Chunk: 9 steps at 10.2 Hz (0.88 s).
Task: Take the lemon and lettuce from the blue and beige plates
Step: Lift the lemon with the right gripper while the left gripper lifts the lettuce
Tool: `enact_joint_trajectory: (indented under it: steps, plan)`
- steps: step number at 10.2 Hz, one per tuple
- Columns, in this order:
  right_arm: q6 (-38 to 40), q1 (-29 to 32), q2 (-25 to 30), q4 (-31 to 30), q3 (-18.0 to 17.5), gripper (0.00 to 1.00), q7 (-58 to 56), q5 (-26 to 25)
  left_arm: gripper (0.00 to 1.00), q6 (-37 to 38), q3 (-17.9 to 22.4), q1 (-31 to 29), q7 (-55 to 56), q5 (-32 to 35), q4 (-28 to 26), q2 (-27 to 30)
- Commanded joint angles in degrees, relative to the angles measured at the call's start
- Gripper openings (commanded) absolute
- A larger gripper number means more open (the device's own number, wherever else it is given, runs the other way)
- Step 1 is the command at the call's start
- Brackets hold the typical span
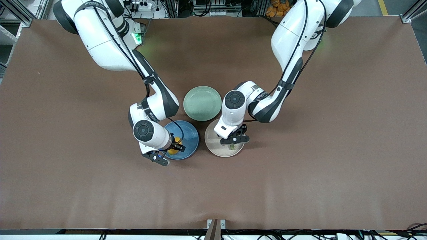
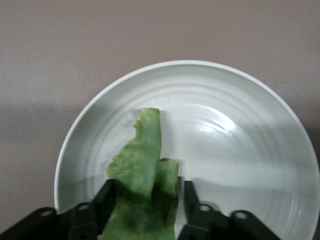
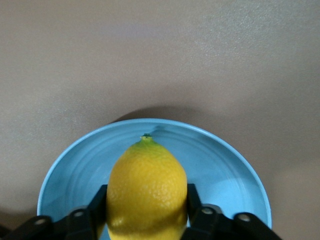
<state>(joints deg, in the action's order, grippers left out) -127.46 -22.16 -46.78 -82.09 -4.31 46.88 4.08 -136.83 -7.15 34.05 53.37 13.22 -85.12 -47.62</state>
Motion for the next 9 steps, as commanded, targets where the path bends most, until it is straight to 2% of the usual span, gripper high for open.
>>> enact_joint_trajectory:
  steps: [1, 2, 4, 6, 9]
  plan:
    - [0.55, 0.01, -0.07, 1.23, -0.08, 0.26, 0.24, 0.22, 0.23, -0.10, 0.91, 1.11, 2.35, 2.42, 1.09, -0.46]
    - [1.51, 0.71, 1.24, 1.66, -0.26, 0.20, -0.03, 0.66, 0.03, -0.01, 0.91, 1.11, 2.35, 2.42, 1.01, -0.46]
    - [11.48, 3.68, 3.44, 5.95, -0.44, 0.07, -2.38, 1.01, 0.00, 0.60, 0.91, 1.11, 2.44, 2.42, 0.92, -0.11]
    - [16.61, 7.55, 7.82, 5.72, 0.00, 0.06, -14.12, 2.33, 0.00, 3.92, 0.99, 1.02, 2.44, 2.34, 1.09, 2.16]
    - [28.56, 18.35, 10.47, 5.19, 0.35, 0.05, -34.06, 3.47, 0.00, 14.19, 0.91, -1.16, 1.83, 2.42, 1.18, 12.69]
